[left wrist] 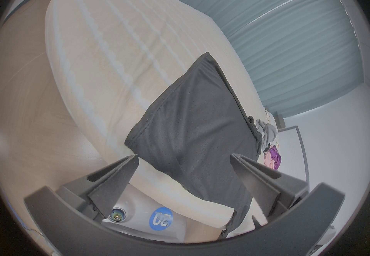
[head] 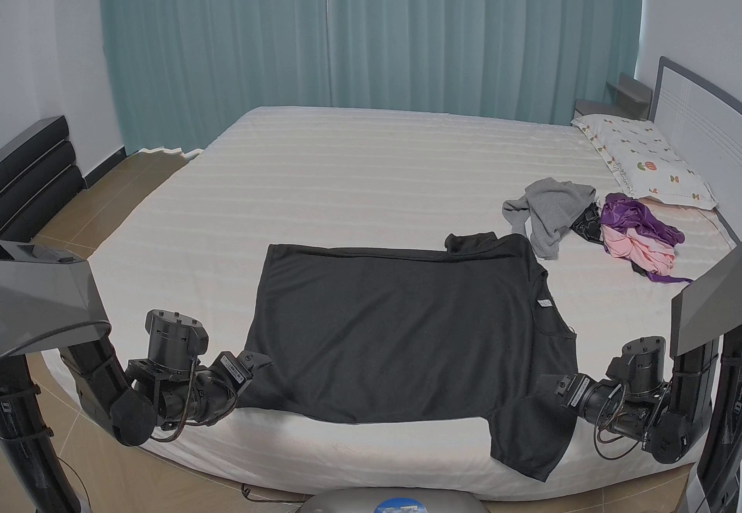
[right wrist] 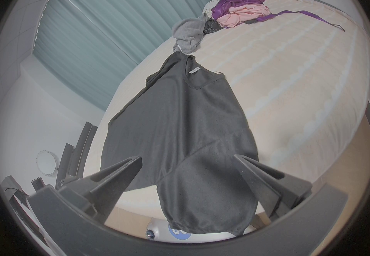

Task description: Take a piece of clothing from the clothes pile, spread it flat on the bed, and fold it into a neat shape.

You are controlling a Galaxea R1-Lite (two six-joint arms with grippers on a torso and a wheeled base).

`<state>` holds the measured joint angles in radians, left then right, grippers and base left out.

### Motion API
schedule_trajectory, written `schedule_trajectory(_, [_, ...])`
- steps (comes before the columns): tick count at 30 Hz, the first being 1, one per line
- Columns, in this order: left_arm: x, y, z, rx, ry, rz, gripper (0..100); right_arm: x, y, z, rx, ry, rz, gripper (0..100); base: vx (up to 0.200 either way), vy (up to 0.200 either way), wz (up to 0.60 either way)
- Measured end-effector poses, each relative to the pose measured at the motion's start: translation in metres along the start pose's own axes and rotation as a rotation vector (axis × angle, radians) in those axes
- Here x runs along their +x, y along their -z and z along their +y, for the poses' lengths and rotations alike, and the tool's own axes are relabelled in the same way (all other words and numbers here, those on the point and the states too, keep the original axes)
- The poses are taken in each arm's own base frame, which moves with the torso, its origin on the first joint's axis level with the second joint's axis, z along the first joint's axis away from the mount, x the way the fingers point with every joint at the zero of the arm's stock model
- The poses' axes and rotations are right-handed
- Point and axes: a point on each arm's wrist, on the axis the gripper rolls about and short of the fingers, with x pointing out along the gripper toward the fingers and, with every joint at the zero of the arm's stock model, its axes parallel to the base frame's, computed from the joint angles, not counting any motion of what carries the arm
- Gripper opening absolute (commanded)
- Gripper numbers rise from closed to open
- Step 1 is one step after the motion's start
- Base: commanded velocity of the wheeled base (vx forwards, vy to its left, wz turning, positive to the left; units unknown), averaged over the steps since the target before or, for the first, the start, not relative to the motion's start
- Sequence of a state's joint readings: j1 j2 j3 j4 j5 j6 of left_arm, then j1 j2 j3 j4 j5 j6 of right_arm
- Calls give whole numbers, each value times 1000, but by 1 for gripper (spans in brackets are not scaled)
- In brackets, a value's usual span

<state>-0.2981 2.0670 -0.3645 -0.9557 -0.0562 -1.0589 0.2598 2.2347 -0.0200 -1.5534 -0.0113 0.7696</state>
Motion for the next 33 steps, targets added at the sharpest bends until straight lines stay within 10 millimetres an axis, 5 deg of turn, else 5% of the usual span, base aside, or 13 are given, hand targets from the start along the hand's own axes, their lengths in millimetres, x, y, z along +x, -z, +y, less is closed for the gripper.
schedule_trajectory(13, [1,2,-3,-11,10,3,100,1,4,0,-5,3,19,100,0,-185,0])
schedule_trajectory(33, [0,6,23,81,-141,-37,100,1,7,2,-13,-6,30,100,0,0,0])
